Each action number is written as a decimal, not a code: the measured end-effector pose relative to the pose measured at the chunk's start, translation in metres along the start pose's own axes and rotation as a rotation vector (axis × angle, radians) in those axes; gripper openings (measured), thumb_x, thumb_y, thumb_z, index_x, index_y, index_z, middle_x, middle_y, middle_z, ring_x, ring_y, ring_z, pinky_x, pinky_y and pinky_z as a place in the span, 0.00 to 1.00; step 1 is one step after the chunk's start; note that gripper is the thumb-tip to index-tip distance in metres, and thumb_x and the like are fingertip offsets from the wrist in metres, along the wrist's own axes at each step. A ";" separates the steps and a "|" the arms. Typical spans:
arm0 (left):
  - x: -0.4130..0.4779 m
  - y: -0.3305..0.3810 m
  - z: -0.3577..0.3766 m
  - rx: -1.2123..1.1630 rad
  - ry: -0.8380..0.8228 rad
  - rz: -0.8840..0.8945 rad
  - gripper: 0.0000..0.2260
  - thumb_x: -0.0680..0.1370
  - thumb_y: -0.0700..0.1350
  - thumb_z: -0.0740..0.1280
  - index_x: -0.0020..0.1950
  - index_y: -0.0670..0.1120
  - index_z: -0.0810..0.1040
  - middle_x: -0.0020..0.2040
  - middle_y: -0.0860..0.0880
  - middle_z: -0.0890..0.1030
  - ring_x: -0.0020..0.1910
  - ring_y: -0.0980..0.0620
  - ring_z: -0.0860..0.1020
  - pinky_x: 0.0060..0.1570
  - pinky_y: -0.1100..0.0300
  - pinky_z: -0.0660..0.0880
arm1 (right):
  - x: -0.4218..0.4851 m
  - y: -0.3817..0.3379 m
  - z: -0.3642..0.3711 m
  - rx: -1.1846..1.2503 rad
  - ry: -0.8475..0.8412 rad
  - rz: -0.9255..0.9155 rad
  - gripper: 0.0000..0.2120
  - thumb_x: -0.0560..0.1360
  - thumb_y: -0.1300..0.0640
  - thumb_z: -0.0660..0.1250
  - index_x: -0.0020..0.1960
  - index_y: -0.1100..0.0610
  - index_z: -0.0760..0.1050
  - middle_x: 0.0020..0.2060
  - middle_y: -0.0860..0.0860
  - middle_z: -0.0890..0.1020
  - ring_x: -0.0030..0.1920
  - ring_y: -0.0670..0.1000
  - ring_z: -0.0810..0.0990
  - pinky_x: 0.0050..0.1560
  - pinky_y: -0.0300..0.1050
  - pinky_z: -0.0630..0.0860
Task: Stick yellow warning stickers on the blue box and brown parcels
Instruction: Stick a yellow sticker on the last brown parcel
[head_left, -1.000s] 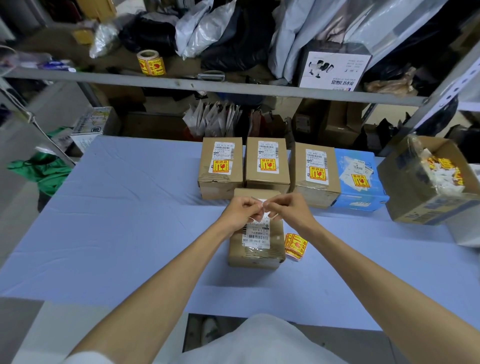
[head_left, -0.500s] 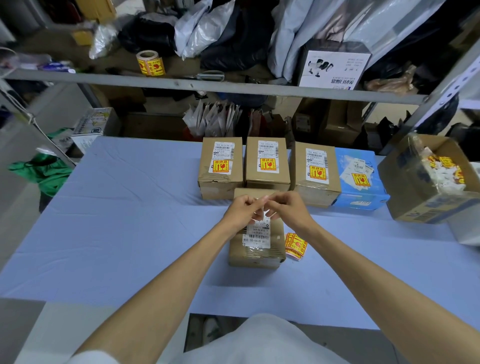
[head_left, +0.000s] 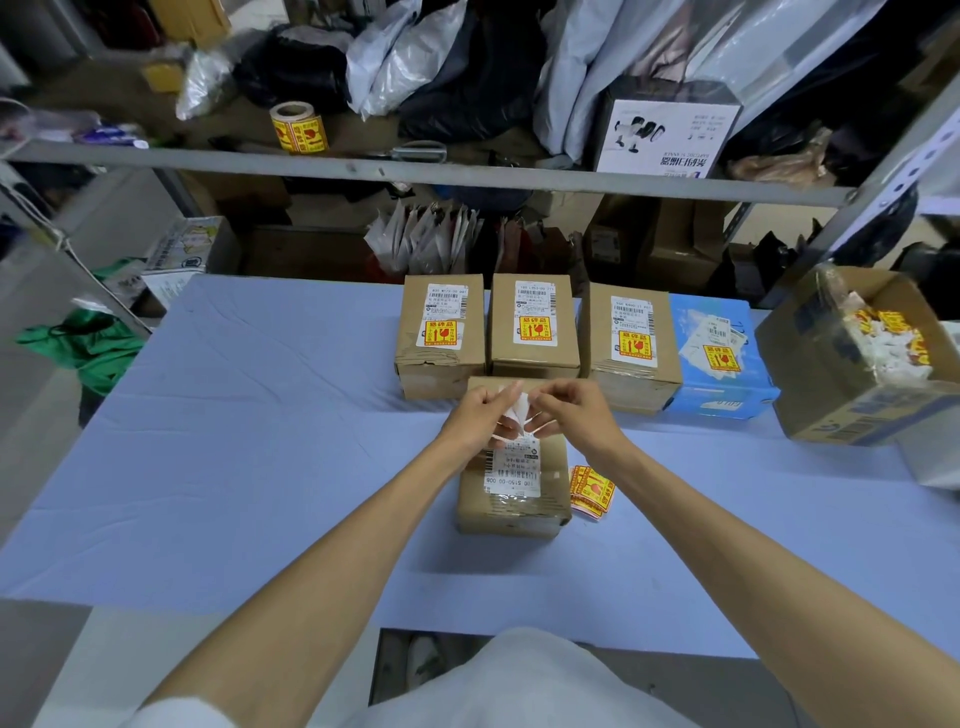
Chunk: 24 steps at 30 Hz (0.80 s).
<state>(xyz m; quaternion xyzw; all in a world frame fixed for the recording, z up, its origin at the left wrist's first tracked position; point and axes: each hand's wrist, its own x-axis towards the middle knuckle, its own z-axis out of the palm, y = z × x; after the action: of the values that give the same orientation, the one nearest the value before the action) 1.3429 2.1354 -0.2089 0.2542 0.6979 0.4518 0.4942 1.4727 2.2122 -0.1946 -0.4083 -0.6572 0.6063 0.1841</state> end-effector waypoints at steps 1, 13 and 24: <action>0.000 -0.001 -0.001 0.018 -0.001 0.011 0.14 0.79 0.55 0.63 0.49 0.45 0.74 0.39 0.49 0.82 0.37 0.54 0.81 0.38 0.60 0.76 | 0.000 0.000 0.000 0.005 0.007 0.003 0.08 0.78 0.63 0.63 0.43 0.59 0.79 0.34 0.54 0.83 0.35 0.52 0.84 0.37 0.41 0.81; -0.002 0.001 -0.007 0.011 -0.003 -0.076 0.10 0.82 0.35 0.53 0.61 0.39 0.69 0.50 0.39 0.80 0.46 0.45 0.81 0.47 0.53 0.81 | 0.005 -0.001 -0.011 0.081 0.217 0.136 0.06 0.78 0.64 0.62 0.45 0.63 0.77 0.36 0.56 0.82 0.33 0.52 0.81 0.36 0.42 0.79; 0.004 0.001 -0.006 0.193 0.250 0.028 0.16 0.78 0.48 0.55 0.30 0.49 0.66 0.25 0.53 0.67 0.28 0.53 0.65 0.31 0.59 0.59 | 0.004 0.001 -0.008 0.079 0.240 0.136 0.07 0.78 0.66 0.61 0.46 0.66 0.78 0.34 0.57 0.81 0.33 0.53 0.81 0.36 0.42 0.79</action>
<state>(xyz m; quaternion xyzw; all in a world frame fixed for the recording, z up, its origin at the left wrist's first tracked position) 1.3354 2.1367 -0.2087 0.2521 0.7905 0.4175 0.3704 1.4764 2.2203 -0.1948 -0.5140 -0.5769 0.5894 0.2358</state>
